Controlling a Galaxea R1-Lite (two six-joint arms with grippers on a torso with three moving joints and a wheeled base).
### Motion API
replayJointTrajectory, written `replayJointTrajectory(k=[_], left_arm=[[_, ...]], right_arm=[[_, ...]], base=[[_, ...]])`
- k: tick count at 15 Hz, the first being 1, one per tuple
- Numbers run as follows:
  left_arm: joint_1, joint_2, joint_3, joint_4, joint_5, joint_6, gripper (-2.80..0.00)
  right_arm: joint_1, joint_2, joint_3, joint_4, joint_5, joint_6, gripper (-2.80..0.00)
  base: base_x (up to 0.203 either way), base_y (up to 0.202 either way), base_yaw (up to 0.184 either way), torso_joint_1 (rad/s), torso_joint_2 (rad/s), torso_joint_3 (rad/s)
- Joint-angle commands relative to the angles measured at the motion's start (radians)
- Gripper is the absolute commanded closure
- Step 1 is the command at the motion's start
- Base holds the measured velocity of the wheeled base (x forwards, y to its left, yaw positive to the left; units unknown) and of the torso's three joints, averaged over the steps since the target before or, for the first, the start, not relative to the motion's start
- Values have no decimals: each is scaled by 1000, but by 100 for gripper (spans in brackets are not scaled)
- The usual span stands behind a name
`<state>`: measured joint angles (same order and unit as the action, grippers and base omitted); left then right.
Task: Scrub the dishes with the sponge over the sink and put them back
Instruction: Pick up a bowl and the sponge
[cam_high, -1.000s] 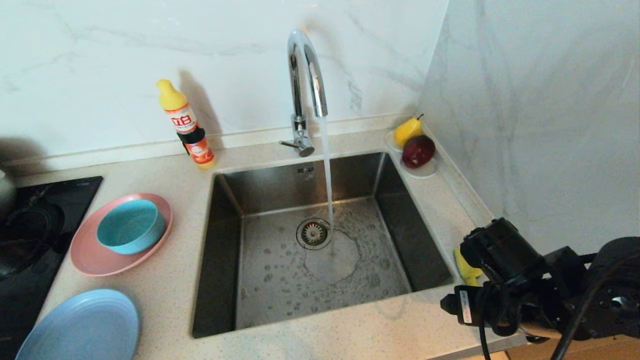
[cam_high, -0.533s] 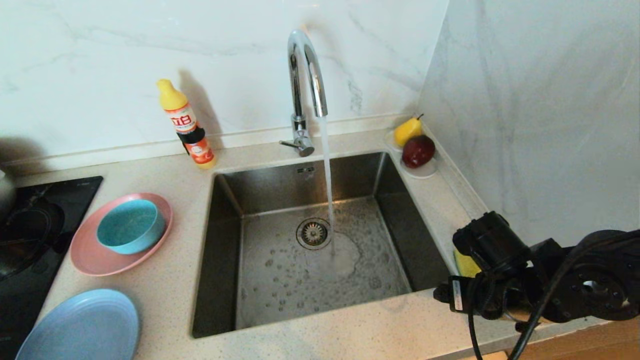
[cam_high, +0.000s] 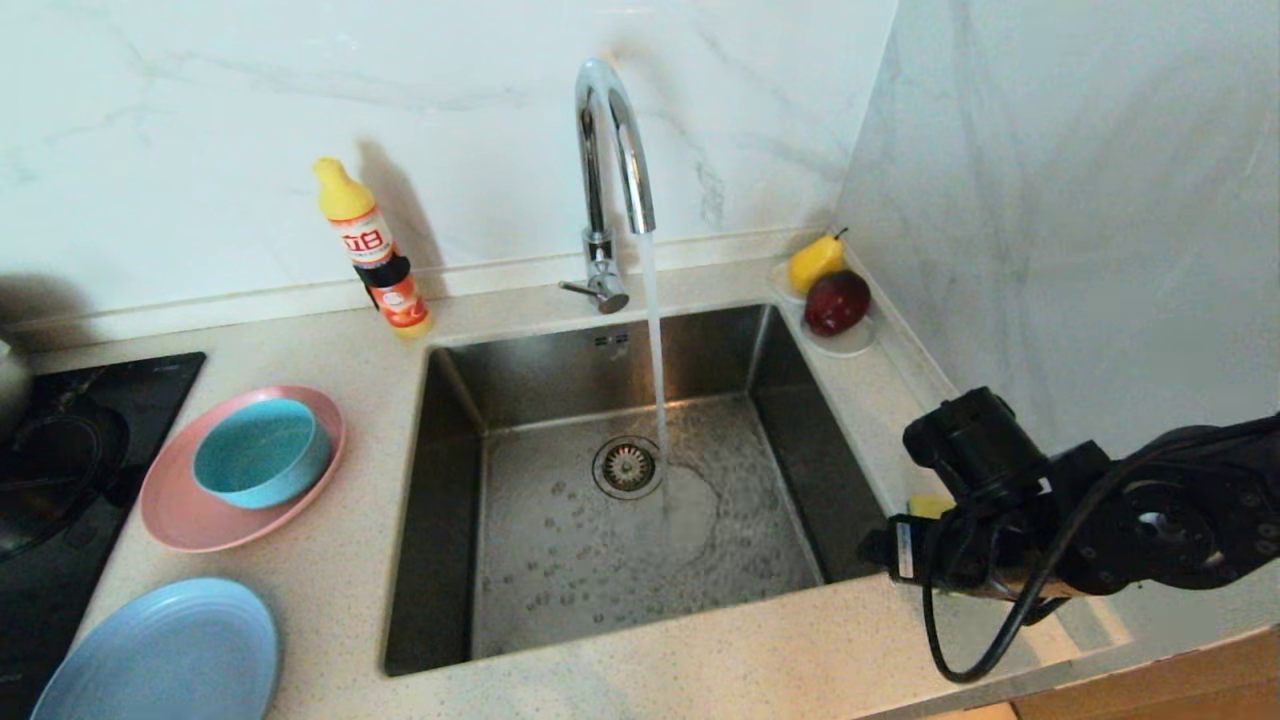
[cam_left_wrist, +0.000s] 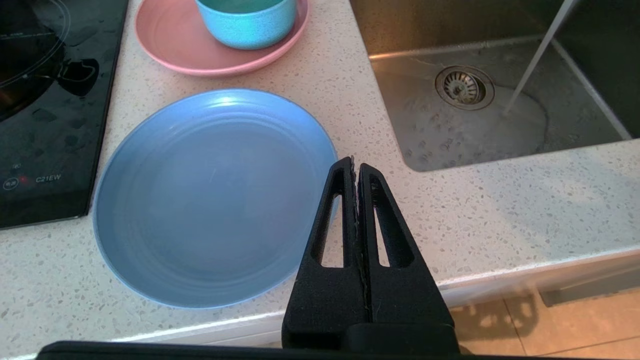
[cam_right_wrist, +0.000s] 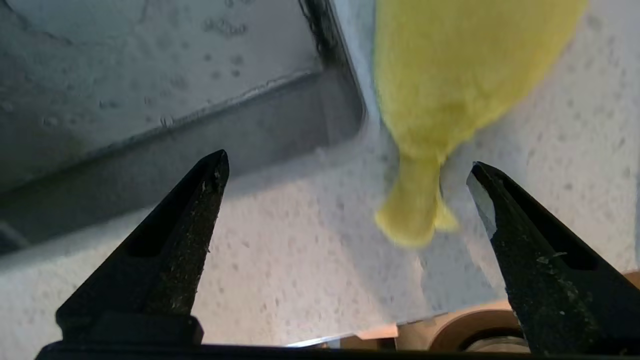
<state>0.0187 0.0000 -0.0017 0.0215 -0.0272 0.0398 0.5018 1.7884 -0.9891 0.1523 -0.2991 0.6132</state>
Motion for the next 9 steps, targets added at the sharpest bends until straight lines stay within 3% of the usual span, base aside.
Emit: replayJointTrajectory(k=[1, 9], left_arm=[[1, 2, 0, 0, 0, 0, 0], [1, 2, 0, 0, 0, 0, 0]], right_arm=[[-3, 19, -19, 1, 2, 2, -280], [-72, 34, -35, 0, 52, -18, -280]], base=[[0, 0, 0, 0, 0, 0], [0, 0, 0, 0, 0, 0]])
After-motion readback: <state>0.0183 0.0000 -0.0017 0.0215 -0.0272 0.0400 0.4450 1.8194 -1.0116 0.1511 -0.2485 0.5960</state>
